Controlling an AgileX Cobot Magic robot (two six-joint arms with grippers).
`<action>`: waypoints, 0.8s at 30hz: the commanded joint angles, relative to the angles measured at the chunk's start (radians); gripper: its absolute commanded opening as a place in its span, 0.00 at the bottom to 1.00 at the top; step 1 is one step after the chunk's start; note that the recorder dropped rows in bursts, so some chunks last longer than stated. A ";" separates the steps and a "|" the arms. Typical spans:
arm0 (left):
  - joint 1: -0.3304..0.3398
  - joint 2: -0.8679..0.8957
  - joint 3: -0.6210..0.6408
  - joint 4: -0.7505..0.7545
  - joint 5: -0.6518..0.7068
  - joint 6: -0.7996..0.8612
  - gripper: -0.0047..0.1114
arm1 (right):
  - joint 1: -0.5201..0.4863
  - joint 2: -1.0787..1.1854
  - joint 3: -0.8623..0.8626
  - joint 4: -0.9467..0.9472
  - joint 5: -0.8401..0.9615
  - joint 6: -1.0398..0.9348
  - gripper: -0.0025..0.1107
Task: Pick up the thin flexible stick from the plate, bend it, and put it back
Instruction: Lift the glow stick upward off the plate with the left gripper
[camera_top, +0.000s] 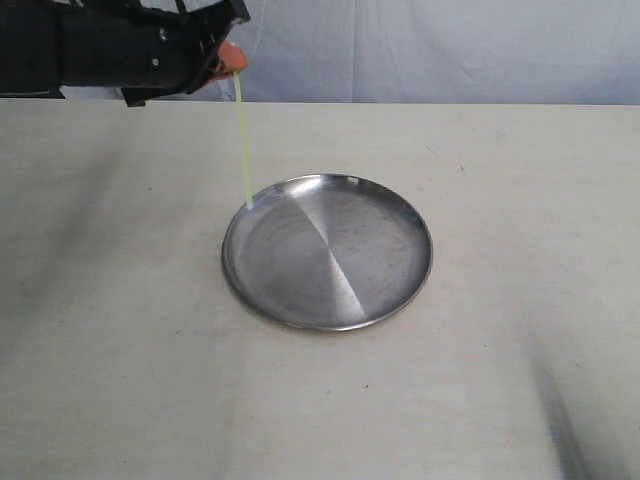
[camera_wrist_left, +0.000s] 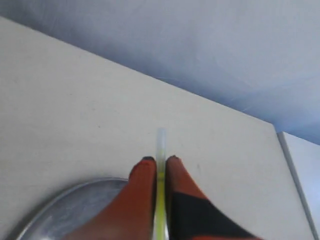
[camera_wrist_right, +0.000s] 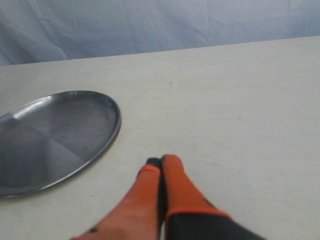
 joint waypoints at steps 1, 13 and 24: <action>-0.004 -0.216 0.132 0.056 0.072 0.005 0.04 | -0.003 -0.006 0.004 -0.006 -0.010 -0.001 0.02; -0.004 -0.629 0.465 0.018 0.234 0.025 0.04 | -0.003 -0.006 0.004 -0.003 -0.012 -0.001 0.02; -0.004 -0.782 0.500 0.006 0.248 0.068 0.04 | -0.003 -0.006 0.004 0.252 -0.224 0.066 0.02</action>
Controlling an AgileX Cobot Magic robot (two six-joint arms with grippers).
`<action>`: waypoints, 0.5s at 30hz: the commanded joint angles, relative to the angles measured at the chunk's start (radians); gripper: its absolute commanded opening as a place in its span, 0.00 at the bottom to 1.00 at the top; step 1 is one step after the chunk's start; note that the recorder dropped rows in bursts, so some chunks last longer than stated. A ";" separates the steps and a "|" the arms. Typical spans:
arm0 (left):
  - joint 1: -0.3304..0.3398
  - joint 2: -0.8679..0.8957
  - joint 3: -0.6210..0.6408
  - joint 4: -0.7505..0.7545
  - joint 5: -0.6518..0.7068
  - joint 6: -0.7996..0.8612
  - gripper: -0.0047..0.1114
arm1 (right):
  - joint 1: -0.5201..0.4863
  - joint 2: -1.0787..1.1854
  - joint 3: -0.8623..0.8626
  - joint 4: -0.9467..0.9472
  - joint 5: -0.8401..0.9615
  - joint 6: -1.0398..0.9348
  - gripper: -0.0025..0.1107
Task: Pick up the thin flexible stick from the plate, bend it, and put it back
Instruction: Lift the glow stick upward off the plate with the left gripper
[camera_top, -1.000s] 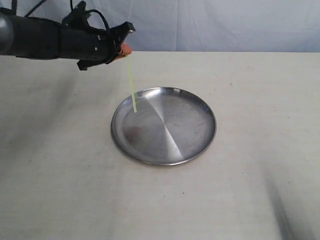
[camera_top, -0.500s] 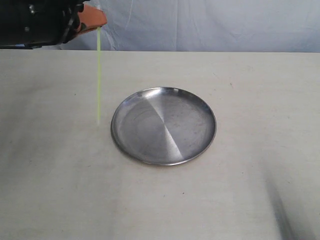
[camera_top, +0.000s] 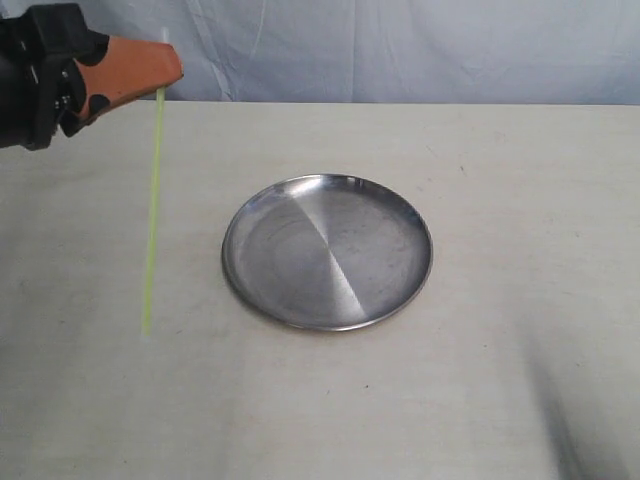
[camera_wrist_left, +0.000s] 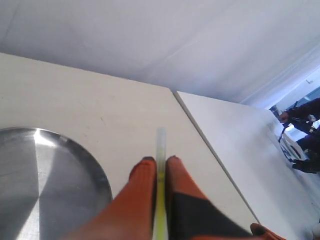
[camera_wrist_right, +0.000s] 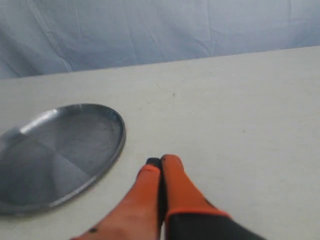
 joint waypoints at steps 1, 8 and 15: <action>-0.004 -0.042 0.006 -0.017 0.011 0.011 0.04 | -0.003 -0.006 0.004 0.284 -0.217 0.055 0.02; -0.004 -0.045 0.008 -0.031 0.019 0.009 0.04 | -0.003 -0.006 -0.001 0.888 -0.133 0.207 0.02; -0.004 -0.045 0.008 -0.031 0.021 0.011 0.04 | -0.003 -0.006 -0.002 0.914 -0.046 0.206 0.02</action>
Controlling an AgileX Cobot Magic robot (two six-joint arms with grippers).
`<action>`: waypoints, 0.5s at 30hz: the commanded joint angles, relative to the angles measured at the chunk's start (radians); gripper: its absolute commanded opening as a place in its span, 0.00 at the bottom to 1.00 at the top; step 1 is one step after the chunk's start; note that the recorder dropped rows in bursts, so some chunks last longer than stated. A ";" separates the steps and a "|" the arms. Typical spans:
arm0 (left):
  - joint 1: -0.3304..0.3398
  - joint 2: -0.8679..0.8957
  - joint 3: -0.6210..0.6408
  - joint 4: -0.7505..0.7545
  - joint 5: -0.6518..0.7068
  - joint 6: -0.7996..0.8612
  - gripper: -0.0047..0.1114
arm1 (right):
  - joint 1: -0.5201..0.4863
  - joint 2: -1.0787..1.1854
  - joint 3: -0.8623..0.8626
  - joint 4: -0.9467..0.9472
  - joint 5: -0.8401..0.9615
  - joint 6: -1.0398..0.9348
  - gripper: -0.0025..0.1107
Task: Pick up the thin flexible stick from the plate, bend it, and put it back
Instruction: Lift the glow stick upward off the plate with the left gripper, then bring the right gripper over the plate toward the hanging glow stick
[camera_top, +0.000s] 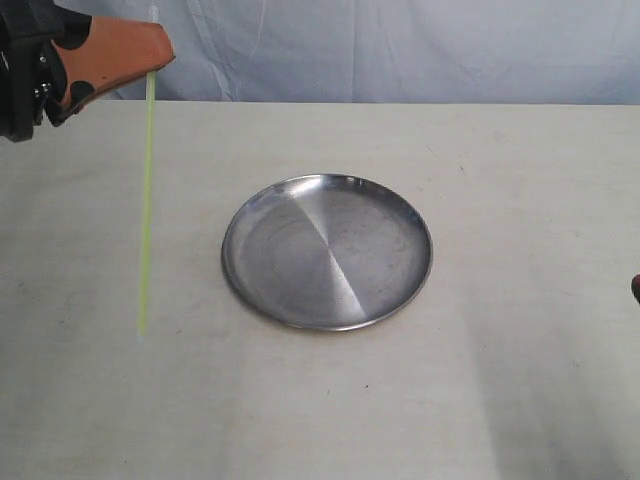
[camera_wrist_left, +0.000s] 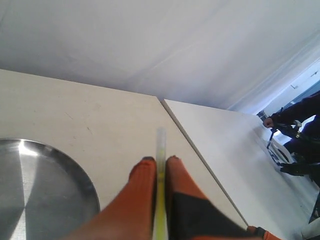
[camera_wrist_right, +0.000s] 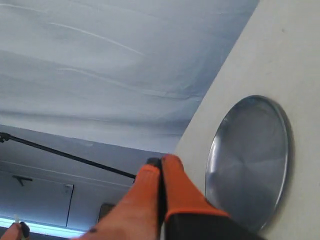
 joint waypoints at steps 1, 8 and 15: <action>-0.004 -0.005 0.008 -0.013 0.007 0.007 0.04 | -0.003 -0.006 -0.004 0.035 0.035 -0.020 0.02; -0.004 0.004 0.008 -0.013 0.012 0.007 0.04 | -0.001 0.000 -0.094 0.249 0.104 -0.507 0.21; -0.004 0.012 0.010 -0.037 0.055 0.007 0.04 | -0.001 0.233 -0.188 0.515 0.327 -0.909 0.37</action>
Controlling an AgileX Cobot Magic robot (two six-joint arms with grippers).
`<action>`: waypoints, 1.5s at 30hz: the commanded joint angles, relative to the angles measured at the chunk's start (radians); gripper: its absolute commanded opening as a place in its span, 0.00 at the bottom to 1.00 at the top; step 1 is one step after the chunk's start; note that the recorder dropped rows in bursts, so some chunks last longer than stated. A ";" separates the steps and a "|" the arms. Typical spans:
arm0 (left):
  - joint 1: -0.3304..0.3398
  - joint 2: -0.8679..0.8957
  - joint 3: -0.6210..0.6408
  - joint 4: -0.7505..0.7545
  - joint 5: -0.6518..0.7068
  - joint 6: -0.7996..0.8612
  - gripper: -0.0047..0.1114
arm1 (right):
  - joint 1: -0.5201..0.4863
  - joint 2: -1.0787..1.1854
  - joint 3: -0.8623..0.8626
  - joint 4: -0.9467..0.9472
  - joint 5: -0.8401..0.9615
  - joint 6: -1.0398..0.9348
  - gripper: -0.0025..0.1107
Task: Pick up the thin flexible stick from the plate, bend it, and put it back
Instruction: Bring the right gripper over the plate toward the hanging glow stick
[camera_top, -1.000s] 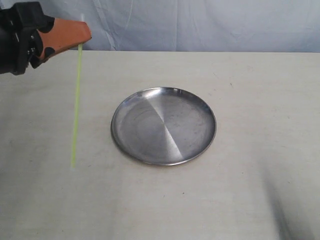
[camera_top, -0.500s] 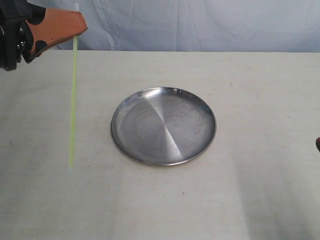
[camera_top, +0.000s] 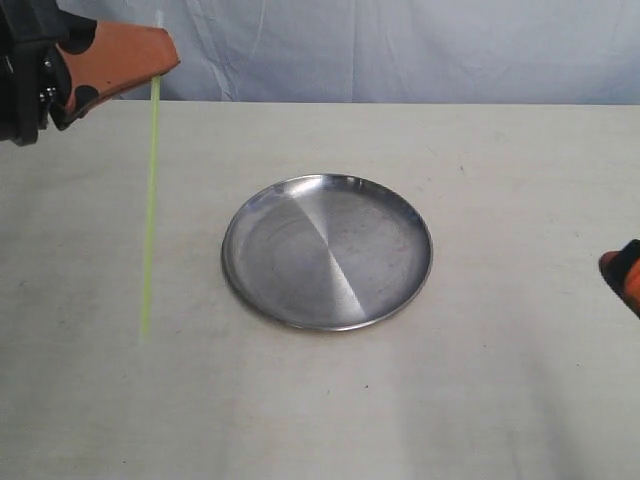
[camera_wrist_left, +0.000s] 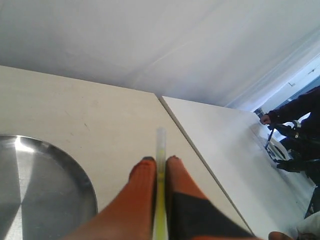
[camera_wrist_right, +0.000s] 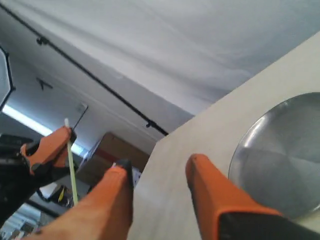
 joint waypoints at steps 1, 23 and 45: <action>-0.004 0.005 0.006 -0.043 0.048 0.010 0.04 | -0.001 0.182 -0.059 0.142 0.146 -0.272 0.37; -0.005 0.005 0.006 -0.093 0.128 0.102 0.04 | 0.217 1.120 -0.460 0.332 0.634 -0.959 0.64; -0.005 0.005 0.004 -0.093 0.076 0.132 0.04 | 0.609 1.482 -0.758 0.374 0.460 -1.009 0.63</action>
